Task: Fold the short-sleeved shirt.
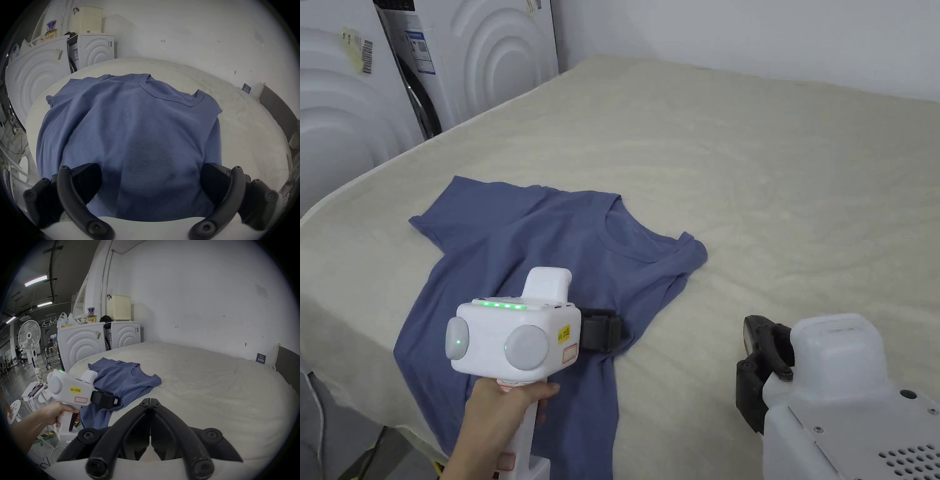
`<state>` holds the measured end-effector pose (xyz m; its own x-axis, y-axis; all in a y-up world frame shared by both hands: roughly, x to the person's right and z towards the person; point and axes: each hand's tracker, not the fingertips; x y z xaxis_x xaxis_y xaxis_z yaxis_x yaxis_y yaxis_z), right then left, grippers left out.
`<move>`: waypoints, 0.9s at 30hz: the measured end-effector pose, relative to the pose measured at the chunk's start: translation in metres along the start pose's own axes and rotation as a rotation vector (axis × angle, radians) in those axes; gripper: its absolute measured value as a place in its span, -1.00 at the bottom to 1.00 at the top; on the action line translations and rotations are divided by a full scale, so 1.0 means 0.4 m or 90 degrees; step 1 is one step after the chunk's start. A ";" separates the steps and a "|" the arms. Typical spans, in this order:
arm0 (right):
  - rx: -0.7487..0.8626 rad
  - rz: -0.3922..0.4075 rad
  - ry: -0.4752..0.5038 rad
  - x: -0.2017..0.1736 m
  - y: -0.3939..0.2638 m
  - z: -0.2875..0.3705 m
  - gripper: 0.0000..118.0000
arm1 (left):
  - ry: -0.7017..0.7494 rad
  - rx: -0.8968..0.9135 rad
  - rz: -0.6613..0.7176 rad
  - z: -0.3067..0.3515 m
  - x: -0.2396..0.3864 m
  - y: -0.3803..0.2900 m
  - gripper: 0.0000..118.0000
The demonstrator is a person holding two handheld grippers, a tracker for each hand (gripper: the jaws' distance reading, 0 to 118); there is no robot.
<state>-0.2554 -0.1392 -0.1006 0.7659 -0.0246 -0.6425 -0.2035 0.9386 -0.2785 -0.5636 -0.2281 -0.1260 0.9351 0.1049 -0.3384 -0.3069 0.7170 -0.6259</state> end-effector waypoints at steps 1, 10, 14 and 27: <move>-0.003 0.000 0.001 0.001 -0.001 -0.001 -1.00 | 0.020 -0.015 -0.011 -0.003 0.009 0.005 1.00; -0.014 -0.006 -0.008 0.022 -0.001 -0.004 -1.00 | 0.067 0.003 0.048 0.050 0.007 0.032 -0.19; -0.017 -0.017 -0.005 0.032 -0.003 -0.002 -1.00 | 0.053 -0.003 0.075 0.059 -0.008 0.036 -0.66; 0.011 -0.018 -0.039 0.068 0.021 0.056 -1.00 | 0.054 0.051 0.080 0.175 0.020 0.075 -0.74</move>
<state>-0.2226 -0.1242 -0.1046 0.8070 -0.0303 -0.5898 -0.1718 0.9435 -0.2835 -0.5528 -0.1574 -0.0983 0.8709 0.1409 -0.4708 -0.4020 0.7552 -0.5177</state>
